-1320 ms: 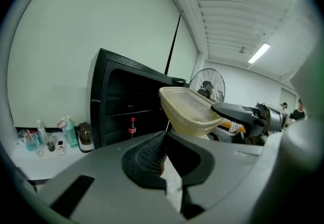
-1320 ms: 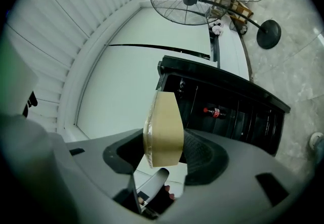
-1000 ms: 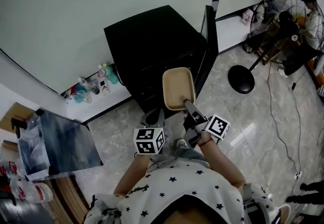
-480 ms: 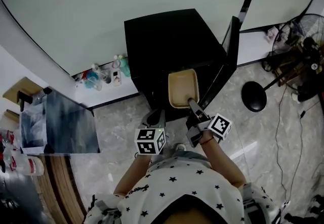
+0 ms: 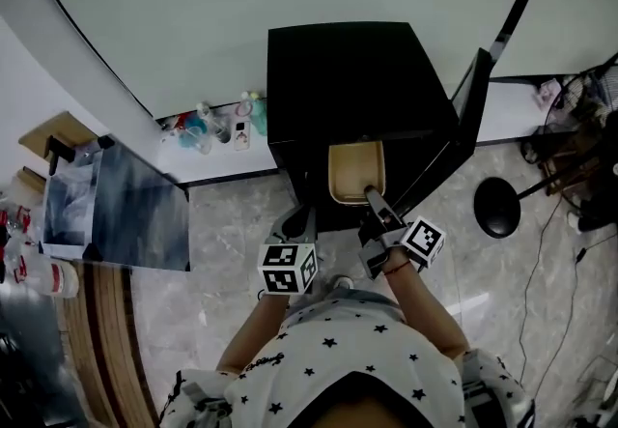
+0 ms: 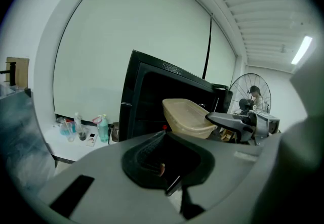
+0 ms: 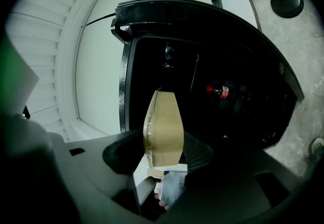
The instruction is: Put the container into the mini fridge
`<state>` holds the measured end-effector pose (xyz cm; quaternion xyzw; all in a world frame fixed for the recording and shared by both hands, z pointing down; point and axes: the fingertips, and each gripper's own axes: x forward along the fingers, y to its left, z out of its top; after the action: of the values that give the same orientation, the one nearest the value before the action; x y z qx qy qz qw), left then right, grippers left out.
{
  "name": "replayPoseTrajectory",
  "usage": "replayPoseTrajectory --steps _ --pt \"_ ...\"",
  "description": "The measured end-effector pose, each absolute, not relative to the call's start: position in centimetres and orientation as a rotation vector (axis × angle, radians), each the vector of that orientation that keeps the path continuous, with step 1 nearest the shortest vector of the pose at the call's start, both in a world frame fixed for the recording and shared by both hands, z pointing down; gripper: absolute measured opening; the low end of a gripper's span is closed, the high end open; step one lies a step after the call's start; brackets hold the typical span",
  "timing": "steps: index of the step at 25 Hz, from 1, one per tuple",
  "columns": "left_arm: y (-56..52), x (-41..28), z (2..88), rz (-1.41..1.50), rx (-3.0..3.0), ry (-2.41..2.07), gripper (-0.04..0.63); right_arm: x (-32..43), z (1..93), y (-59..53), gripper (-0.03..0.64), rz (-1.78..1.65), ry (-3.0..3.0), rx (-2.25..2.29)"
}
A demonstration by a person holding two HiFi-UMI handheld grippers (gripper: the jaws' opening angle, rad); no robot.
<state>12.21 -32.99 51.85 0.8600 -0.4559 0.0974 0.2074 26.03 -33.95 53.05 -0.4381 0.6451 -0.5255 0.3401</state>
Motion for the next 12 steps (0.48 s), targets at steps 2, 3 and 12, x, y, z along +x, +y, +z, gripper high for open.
replayPoseTrajectory --steps 2,3,12 --pt "-33.0 12.0 52.0 0.267 2.379 -1.292 0.012 26.0 53.4 -34.2 0.215 -1.385 1.683 -1.131" --pt "-33.0 11.9 52.0 0.265 2.373 -1.302 0.012 25.9 53.5 -34.2 0.215 -1.394 1.683 -1.125" --pt "-32.9 11.4 52.4 0.257 2.330 -1.372 0.012 25.9 55.2 -34.9 0.215 -1.468 1.645 -1.087"
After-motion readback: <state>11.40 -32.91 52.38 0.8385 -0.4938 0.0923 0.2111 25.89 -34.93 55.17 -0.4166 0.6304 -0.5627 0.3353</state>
